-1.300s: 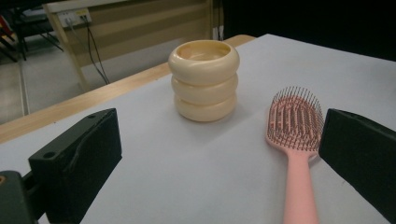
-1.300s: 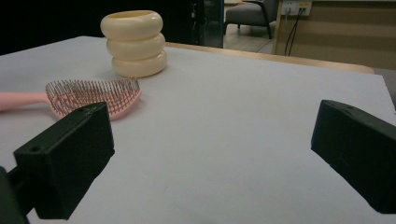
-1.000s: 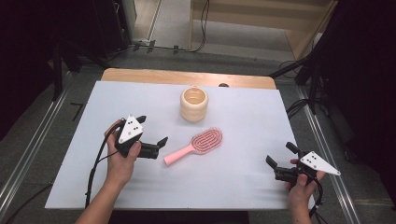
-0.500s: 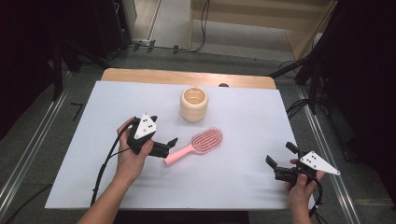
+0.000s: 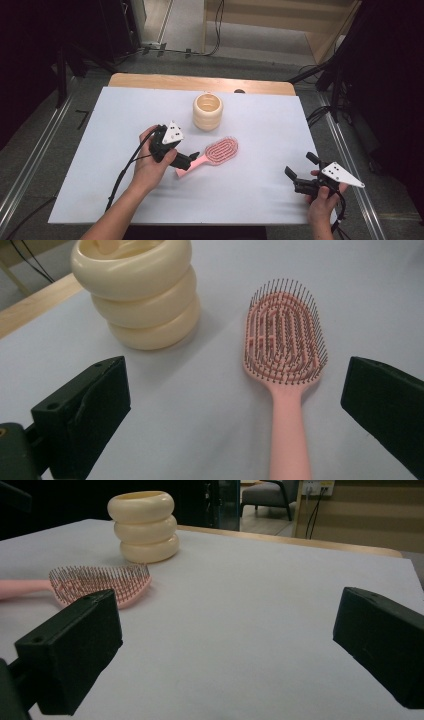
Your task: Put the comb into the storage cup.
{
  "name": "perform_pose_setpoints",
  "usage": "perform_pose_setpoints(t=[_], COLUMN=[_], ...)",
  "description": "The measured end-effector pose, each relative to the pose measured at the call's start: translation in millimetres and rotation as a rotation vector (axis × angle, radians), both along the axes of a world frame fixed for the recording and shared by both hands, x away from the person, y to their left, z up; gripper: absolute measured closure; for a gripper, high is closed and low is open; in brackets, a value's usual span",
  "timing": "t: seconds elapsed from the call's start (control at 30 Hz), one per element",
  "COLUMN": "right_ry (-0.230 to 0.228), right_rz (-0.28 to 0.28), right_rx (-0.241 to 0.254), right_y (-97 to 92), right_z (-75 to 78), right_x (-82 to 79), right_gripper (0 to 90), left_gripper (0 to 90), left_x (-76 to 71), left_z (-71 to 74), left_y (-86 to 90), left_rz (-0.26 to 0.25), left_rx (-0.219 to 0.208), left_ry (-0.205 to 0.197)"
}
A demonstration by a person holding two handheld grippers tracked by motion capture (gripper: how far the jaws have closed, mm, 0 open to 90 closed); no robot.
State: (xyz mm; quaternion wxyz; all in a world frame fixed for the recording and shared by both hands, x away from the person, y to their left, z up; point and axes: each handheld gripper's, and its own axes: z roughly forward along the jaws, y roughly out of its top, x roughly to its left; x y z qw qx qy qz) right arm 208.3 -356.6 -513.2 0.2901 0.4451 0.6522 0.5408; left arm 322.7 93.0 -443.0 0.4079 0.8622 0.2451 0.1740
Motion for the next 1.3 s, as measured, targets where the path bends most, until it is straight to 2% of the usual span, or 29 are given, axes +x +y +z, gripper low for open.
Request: perform_pose_setpoints(t=[0.1, 0.27, 0.53, 0.6, 0.63, 1.07, 1.23, 1.3], right_ry=[0.002, 0.002, 0.002, 0.002, 0.002, 0.002, 0.003, 0.004], right_rz=[0.000, -0.001, -0.001, -0.001, -0.001, -0.001, -0.001, 0.000], right_rx=[0.001, -0.003, -0.002, -0.002, -0.002, -0.002, -0.003, -0.004], right_y=[-0.1, -0.1, -0.1, -0.1, -0.1, -0.1, -0.1, -0.1], right_z=[0.0, -0.2, -0.2, -0.2, -0.2, -0.3, -0.3, -0.3], right_x=[0.0, 0.2, 0.2, 0.2, 0.3, 0.4, 0.4, 0.6], right_gripper=[0.0, 0.0, 0.0, 0.0, 0.0, 0.0, 0.0, 0.0], left_gripper=[0.0, 0.0, 0.0, 0.0, 0.0, 0.0, 0.0, 0.0], left_x=[1.5, 5.9, 10.4, 10.7, 11.3, 14.9, 16.3, 17.3], left_z=[-0.5, -2.4, -7.0, -7.7, -8.8, -13.6, -15.6, -17.3], left_y=[-2.3, -10.4, -17.9, -18.8, -20.7, -37.2, -41.2, -43.5], left_rz=[-0.006, -0.026, -0.031, -0.031, -0.029, -0.056, -0.060, -0.065], left_rx=[0.009, 0.073, 0.139, 0.144, 0.166, 0.258, 0.279, 0.297], left_ry=[0.012, 0.061, 0.116, 0.122, 0.135, 0.192, 0.219, 0.241])
